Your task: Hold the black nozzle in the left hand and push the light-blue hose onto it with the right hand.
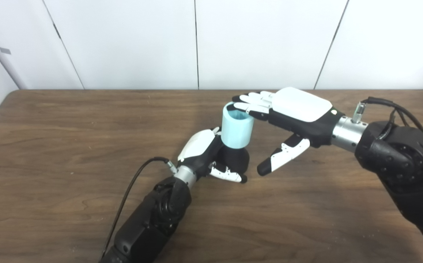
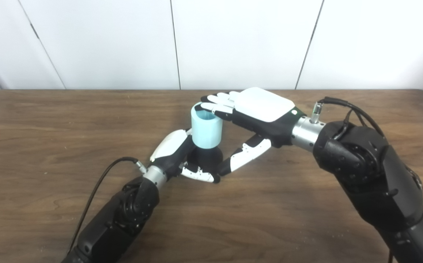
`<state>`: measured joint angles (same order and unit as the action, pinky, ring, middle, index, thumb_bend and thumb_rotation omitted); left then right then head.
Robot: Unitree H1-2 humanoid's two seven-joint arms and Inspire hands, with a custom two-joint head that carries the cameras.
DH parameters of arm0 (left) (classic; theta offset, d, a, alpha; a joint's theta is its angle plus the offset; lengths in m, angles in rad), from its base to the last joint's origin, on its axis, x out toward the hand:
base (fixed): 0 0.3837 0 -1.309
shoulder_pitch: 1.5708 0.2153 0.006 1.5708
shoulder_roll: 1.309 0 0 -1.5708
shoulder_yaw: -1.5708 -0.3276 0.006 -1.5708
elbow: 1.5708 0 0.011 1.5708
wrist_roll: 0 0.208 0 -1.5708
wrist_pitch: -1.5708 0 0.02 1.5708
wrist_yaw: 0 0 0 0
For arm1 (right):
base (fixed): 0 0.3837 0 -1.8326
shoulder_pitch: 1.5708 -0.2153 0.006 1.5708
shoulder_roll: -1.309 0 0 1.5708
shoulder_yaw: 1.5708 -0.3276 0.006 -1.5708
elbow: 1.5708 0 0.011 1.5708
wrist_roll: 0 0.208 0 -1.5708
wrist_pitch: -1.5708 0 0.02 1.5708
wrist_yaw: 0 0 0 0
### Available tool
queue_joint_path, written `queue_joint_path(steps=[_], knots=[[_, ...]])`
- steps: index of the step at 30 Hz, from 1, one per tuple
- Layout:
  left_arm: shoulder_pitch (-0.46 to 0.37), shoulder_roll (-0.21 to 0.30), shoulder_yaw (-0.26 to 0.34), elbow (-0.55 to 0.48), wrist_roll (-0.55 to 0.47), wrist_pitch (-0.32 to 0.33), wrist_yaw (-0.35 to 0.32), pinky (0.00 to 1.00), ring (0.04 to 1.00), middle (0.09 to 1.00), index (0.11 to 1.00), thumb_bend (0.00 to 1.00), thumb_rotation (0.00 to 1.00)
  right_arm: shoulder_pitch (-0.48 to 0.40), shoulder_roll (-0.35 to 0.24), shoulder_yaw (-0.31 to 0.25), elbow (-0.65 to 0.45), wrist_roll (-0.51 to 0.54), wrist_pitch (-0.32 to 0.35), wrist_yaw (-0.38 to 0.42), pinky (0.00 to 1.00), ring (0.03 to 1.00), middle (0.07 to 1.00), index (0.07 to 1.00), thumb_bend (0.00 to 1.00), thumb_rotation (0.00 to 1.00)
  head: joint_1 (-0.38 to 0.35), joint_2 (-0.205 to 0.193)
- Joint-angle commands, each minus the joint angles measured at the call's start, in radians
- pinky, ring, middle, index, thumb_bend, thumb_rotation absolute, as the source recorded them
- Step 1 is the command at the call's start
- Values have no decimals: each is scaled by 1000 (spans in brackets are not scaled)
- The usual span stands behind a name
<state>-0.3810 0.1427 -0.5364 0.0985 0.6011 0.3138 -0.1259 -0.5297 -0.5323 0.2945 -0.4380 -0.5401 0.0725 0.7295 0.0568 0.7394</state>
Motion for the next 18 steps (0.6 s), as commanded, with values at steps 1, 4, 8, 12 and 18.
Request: queue_joint_path(steps=[1,4,8,12,18], knots=[[87,29,-51,144,15,96,-121,1000,1000,870,480,520,41,-35,-3,-14,-16,-3,-16,-20,973,1000,1000,959,684,1000,1,1],[84,29,-52,143,14,99,-122,1000,1000,870,480,520,41,-33,3,-8,-4,-6,-27,-26,971,1000,1000,959,684,1000,2,0],[86,29,-52,139,11,101,-122,1000,1000,870,480,520,41,-47,8,-9,-4,2,-28,-23,982,1000,1000,960,683,1000,7,0],[86,31,-54,144,11,99,-121,1000,1000,871,480,520,41,-71,8,-24,-9,10,-27,-27,995,1000,1000,961,685,1000,3,-2],[82,31,-57,143,12,107,-126,1000,1000,871,480,521,41,-76,15,-50,-13,-6,-46,-66,1000,1000,1000,963,687,1000,1,-3]])
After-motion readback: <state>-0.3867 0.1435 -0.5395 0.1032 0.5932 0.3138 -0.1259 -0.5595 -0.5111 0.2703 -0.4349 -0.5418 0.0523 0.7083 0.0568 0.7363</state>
